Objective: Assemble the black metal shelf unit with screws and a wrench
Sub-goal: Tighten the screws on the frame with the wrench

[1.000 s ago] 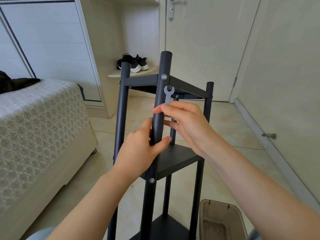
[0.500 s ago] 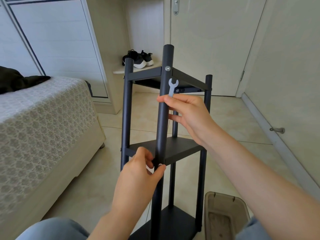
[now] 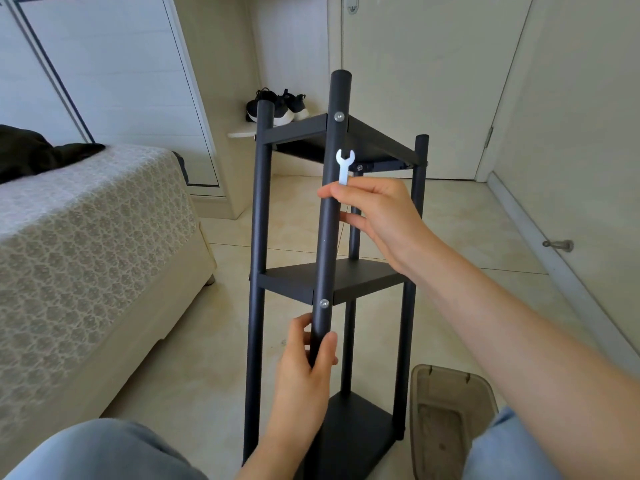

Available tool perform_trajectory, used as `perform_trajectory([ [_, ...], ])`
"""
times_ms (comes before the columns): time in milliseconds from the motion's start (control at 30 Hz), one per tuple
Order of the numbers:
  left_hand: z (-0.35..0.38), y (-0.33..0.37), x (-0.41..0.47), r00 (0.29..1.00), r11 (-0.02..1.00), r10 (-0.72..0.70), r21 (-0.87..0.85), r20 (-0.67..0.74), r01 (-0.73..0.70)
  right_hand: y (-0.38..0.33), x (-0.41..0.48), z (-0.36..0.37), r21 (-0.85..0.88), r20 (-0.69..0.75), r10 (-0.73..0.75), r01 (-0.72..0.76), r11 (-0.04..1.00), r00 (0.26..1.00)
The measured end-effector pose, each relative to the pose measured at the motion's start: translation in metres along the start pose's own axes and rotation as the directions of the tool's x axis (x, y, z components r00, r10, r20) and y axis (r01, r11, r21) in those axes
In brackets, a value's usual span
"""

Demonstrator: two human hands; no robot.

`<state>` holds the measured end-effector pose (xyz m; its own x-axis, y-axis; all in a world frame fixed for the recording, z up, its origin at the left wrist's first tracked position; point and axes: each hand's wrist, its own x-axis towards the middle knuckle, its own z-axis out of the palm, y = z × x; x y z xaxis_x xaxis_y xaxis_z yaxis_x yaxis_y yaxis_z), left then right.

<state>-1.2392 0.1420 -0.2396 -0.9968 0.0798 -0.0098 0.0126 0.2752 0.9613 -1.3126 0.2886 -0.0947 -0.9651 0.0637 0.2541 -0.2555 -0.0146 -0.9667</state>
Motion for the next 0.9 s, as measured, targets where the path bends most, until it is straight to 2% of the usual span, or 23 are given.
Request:
perform_trajectory([
  [133,0.011,-0.006,-0.002,0.997,0.994,0.046,-0.095,-0.065,-0.052,0.002,-0.002,-0.003,-0.021,0.025,0.002,-0.001,1.000,1.000],
  [300,0.019,-0.018,0.003,0.974,0.991,0.096,-0.072,-0.207,-0.113,0.009,-0.004,-0.006,-0.079,0.028,0.025,-0.023,0.997,0.999],
  [367,0.019,-0.021,0.007,0.969,0.990,0.111,-0.061,-0.219,-0.127,0.016,-0.007,-0.010,-0.126,0.007,0.053,-0.051,0.991,0.999],
  [533,0.017,-0.022,0.013,0.974,0.990,0.126,-0.034,-0.188,-0.135,0.034,-0.019,-0.022,-0.299,-0.051,0.142,-0.151,0.942,0.989],
  [767,0.008,-0.019,0.023,0.985,0.986,0.161,0.049,-0.054,-0.159,0.060,-0.050,-0.030,-0.447,0.051,0.274,-0.223,0.866,0.960],
  [900,0.002,-0.014,0.029,0.989,0.986,0.146,0.082,0.006,-0.146,0.073,-0.066,-0.031,-0.461,0.078,0.338,-0.267,0.846,0.938],
])
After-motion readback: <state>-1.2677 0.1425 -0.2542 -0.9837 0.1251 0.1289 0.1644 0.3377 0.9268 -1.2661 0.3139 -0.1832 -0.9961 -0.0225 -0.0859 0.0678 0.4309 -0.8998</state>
